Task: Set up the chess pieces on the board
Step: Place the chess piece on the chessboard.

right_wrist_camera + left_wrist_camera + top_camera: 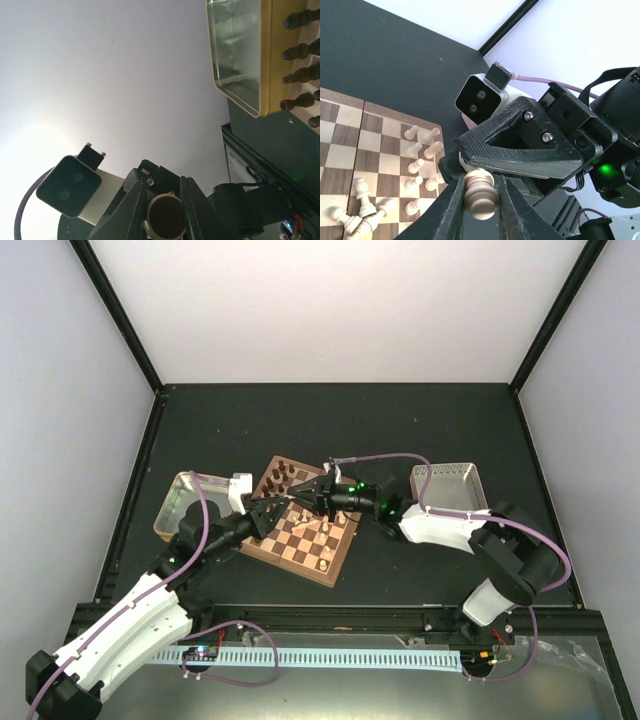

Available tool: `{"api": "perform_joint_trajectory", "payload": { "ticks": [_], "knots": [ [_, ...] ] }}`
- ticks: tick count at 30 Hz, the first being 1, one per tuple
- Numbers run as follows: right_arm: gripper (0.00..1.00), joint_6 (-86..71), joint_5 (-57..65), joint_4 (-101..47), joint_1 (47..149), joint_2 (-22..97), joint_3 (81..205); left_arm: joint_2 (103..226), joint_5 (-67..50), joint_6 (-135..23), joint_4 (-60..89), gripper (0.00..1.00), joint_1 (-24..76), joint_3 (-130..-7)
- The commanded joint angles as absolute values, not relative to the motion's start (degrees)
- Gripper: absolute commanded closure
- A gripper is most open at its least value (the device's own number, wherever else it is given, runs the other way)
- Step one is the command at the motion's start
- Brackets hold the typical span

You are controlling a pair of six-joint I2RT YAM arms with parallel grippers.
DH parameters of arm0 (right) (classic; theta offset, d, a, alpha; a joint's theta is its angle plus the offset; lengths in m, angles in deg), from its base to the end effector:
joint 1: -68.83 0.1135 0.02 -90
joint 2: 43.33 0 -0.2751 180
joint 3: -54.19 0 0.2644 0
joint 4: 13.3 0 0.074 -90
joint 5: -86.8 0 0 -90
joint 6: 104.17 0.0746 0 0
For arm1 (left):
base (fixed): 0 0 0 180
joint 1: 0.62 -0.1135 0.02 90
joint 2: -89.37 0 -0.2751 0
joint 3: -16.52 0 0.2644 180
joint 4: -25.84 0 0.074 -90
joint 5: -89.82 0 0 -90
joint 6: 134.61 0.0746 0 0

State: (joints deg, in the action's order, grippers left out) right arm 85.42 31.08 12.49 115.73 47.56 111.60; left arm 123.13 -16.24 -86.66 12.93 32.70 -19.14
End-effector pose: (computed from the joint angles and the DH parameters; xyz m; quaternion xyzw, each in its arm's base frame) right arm 0.2284 0.3056 0.2246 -0.1455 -0.7308 -0.6661 0.0312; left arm 0.1546 -0.1263 0.2473 0.0304 0.7687 -0.4703 0.4325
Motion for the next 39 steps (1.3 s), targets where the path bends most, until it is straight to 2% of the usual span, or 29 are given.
{"api": "perform_joint_trajectory", "payload": {
  "ticks": [1, 5, 7, 12, 16, 20, 26, 32, 39],
  "knots": [
    [0.95, 87.28, 32.54, 16.52, 115.67, 46.66, 110.94, 123.04, -16.44, -84.65, 16.6, 0.84, 32.41, -20.39],
    [0.95, 87.3, 33.05, 17.35, 115.68, 47.06, 111.15, 123.63, -16.84, -84.33, 16.93, 0.96, 32.43, -21.13],
    [0.91, 86.19, 33.24, 16.6, 115.65, 47.07, 111.29, 123.76, -16.11, -83.9, 16.13, 0.98, 32.37, -21.8],
    [0.58, 78.1, 30.65, 7.9, 114.45, 43.91, 110.42, 125.24, -13.87, -80.48, 6.91, 0.99, 32.4, -26.73],
    [0.45, 69.71, 26.81, -1.68, 111.04, 37.77, 108.58, 129.46, -13.39, -77.95, -3.21, 0.98, 32.52, -31.11],
    [0.43, 57.21, 18.41, -18.86, 106.81, 30.07, 108.83, 137.05, -13.19, -76.19, -12.42, 0.98, 32.8, -36.12],
    [0.42, 46.0, -2.54, -39.61, 104.67, 18.98, 109.6, 149.35, -9.97, -73.56, -19.54, 0.98, 36.66, -45.03],
    [0.42, 41.89, -12.42, -46.35, 104.38, 13.22, 108.78, 159.81, -4.04, -71.98, -24.86, 0.98, 43.23, -54.92],
    [0.42, 40.62, -15.29, -47.75, 104.17, 11.77, 107.57, 170.96, 0.85, -71.97, -32.7, 0.98, 49.37, -64.81]
  ]
}}
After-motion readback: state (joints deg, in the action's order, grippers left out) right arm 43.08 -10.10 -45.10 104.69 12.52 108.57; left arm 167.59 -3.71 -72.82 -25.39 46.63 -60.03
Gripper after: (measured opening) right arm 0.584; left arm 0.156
